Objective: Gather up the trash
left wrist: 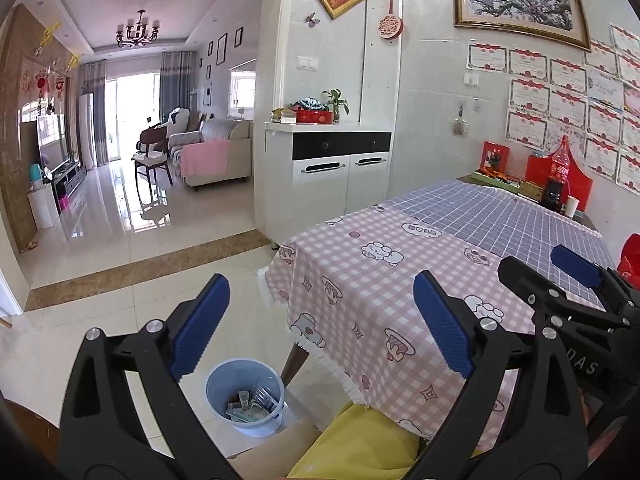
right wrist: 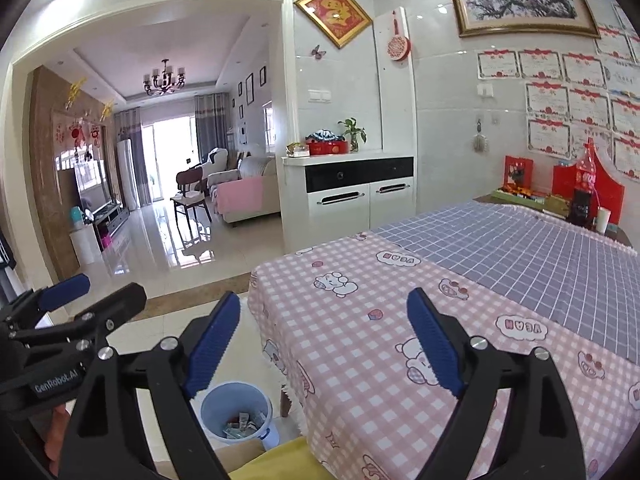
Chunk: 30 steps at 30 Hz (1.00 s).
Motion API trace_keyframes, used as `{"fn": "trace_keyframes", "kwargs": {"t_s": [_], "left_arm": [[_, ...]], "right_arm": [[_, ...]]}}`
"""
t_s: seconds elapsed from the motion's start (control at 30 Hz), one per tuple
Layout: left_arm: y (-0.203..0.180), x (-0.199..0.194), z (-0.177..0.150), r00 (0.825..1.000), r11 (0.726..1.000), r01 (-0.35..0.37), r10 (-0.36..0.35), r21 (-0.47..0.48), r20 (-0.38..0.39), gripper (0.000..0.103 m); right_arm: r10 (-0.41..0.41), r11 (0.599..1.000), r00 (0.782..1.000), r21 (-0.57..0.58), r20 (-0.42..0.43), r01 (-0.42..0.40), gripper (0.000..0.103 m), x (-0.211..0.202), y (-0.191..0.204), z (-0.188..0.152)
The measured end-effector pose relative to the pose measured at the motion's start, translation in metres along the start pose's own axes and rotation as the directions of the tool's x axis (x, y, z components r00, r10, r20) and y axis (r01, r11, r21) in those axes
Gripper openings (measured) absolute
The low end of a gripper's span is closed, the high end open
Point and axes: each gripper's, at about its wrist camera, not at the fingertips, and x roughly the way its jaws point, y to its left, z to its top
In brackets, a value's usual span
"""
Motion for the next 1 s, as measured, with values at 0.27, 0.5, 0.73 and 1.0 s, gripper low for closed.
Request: {"fn": "trace_keyframes", "kwargs": {"t_s": [0.27, 0.5, 0.73, 1.0], "left_arm": [[-0.005, 0.004, -0.003, 1.0, 1.0, 0.024, -0.024, 0.006, -0.016, 0.092], [-0.007, 0.003, -0.003, 0.998, 0.998, 0.059, -0.059, 0.008, -0.015, 0.094], [-0.004, 0.004, -0.008, 0.998, 0.998, 0.063, -0.063, -0.003, -0.023, 0.095], [0.0, 0.009, -0.007, 0.998, 0.999, 0.053, -0.053, -0.008, -0.03, 0.095]], "right_arm": [[-0.004, 1.0, 1.0, 0.001, -0.001, 0.004, 0.084, -0.003, -0.001, -0.004], [-0.045, 0.999, 0.999, 0.007, 0.023, 0.045, 0.084, -0.006, 0.0, -0.008], [-0.062, 0.998, 0.998, -0.004, 0.011, 0.062, 0.085, -0.005, 0.004, -0.012], [-0.049, 0.999, 0.999, 0.019, 0.002, 0.049, 0.085, -0.001, 0.002, -0.012]]}}
